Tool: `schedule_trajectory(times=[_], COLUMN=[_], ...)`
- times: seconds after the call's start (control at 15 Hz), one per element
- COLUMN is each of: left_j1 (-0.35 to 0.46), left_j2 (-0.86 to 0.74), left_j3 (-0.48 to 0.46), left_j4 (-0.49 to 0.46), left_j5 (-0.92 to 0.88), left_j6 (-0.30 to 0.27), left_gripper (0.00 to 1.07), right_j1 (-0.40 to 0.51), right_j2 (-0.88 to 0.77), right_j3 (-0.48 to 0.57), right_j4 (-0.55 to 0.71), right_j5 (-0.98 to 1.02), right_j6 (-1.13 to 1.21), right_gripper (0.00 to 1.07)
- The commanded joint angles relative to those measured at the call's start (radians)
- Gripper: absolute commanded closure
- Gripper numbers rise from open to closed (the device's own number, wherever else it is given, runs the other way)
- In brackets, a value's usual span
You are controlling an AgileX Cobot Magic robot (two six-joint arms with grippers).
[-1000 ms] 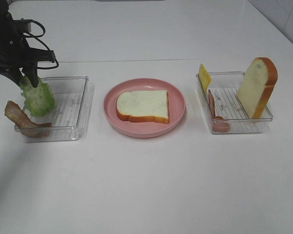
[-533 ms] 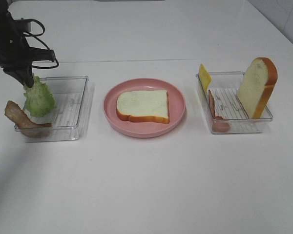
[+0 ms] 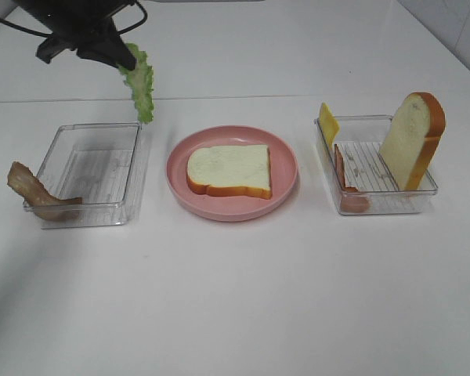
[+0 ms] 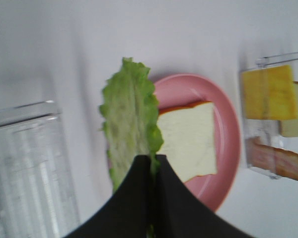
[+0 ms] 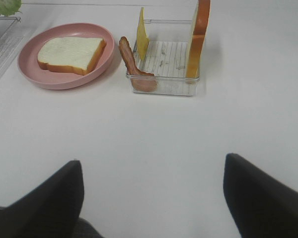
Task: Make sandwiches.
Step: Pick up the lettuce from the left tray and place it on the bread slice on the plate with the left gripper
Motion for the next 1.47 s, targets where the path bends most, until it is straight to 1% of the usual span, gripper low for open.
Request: schedule_trajectory(times=[0.07, 0.13, 0.4, 0.47, 0.53, 0.67, 0.73, 0.87, 0.93, 1.0, 1.07, 1.13, 1.2, 1.27, 1.33, 1.4, 1.47], left_j1=[-0.089, -0.109, -0.231, -0.257, -0.274, -0.279, -0.279, -0.271, -0.267, -0.267, -0.267, -0.267, -0.267, -0.267, -0.267, -0.267, -0.267], left_j2=[0.010, 0.018, 0.101, 0.120, 0.140, 0.162, 0.169, 0.172, 0.172, 0.172, 0.172, 0.172, 0.172, 0.172, 0.172, 0.172, 0.171], left_j3=[-0.004, -0.004, -0.004, -0.004, -0.004, -0.004, -0.004, -0.004, -0.004, -0.004, -0.004, -0.004, -0.004, -0.004, -0.004, -0.004, -0.004], left_j4=[-0.127, -0.139, -0.234, -0.248, -0.248, -0.238, -0.223, -0.153, -0.109, -0.041, 0.007, 0.061, 0.094, 0.104, 0.130, 0.130, 0.137], left_j5=[-0.055, -0.064, -0.121, -0.139, -0.157, -0.159, -0.155, -0.151, -0.142, -0.133, -0.130, -0.125, -0.117, -0.112, -0.097, -0.097, -0.097], left_j6=[0.053, 0.054, 0.058, 0.074, 0.074, 0.074, 0.074, 0.072, 0.062, 0.021, -0.022, -0.058, -0.066, -0.066, -0.064, -0.064, -0.058], left_gripper=[1.07, 1.07, 1.07, 1.07, 1.07, 1.07, 1.07, 1.07, 1.07, 1.07, 1.07, 1.04, 0.94, 0.87, 0.45, 0.45, 0.26], right_j1=[-0.007, -0.007, -0.007, -0.007, -0.007, -0.007, -0.007, -0.007, -0.007, -0.007, -0.007, -0.007, -0.007, -0.007, -0.007, -0.007, -0.007], right_j2=[-0.014, -0.014, -0.014, -0.014, -0.014, -0.014, -0.014, -0.014, -0.014, -0.014, -0.014, -0.014, -0.014, -0.014, -0.014, -0.014, -0.014], right_j3=[0.003, 0.003, 0.003, 0.003, 0.003, 0.003, 0.003, 0.003, 0.003, 0.003, 0.003, 0.003, 0.003, 0.003, 0.003, 0.003, 0.003], right_j4=[0.007, 0.007, 0.007, 0.007, 0.007, 0.007, 0.007, 0.007, 0.007, 0.007, 0.007, 0.007, 0.007, 0.007, 0.007, 0.007, 0.007], right_j5=[-0.009, -0.009, -0.009, -0.009, -0.009, -0.009, -0.009, -0.009, -0.009, -0.009, -0.009, -0.009, -0.009, -0.009, -0.009, -0.009, -0.009], right_j6=[-0.009, -0.009, -0.009, -0.009, -0.009, -0.009, -0.009, -0.009, -0.009, -0.009, -0.009, -0.009, -0.009, -0.009, -0.009, -0.009, -0.009], right_gripper=[0.34, 0.34, 0.34, 0.34, 0.34, 0.34, 0.34, 0.34, 0.34, 0.34, 0.34, 0.34, 0.34, 0.34, 0.34, 0.34, 0.34])
